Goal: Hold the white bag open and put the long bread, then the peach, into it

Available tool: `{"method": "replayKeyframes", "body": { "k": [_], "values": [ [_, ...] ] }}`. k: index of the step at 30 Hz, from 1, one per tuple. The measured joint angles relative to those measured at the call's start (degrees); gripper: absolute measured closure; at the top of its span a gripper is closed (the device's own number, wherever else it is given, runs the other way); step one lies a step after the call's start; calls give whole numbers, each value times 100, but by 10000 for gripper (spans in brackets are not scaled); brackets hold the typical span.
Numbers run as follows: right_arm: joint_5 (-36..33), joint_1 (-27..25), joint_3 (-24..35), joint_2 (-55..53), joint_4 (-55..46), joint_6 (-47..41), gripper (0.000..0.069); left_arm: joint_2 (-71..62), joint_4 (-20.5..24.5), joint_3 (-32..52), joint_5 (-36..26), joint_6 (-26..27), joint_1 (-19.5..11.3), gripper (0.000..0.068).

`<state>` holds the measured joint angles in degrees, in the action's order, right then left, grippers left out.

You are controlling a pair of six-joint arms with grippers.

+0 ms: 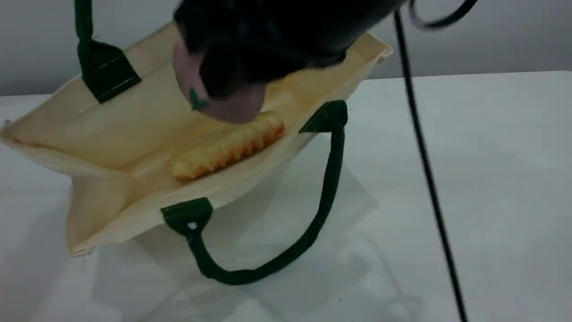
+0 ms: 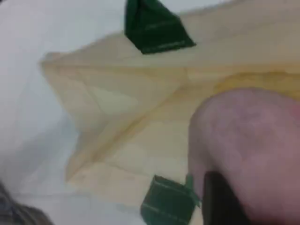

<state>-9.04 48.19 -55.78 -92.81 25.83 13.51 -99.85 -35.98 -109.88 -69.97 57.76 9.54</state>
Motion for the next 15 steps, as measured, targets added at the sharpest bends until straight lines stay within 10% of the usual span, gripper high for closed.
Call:
{"method": "replayKeyframes", "body": {
  "k": [15],
  "values": [
    [1257, -17, -784, -1721, 104, 562, 414, 0, 0, 0, 6, -108, 0, 594]
  ]
}}
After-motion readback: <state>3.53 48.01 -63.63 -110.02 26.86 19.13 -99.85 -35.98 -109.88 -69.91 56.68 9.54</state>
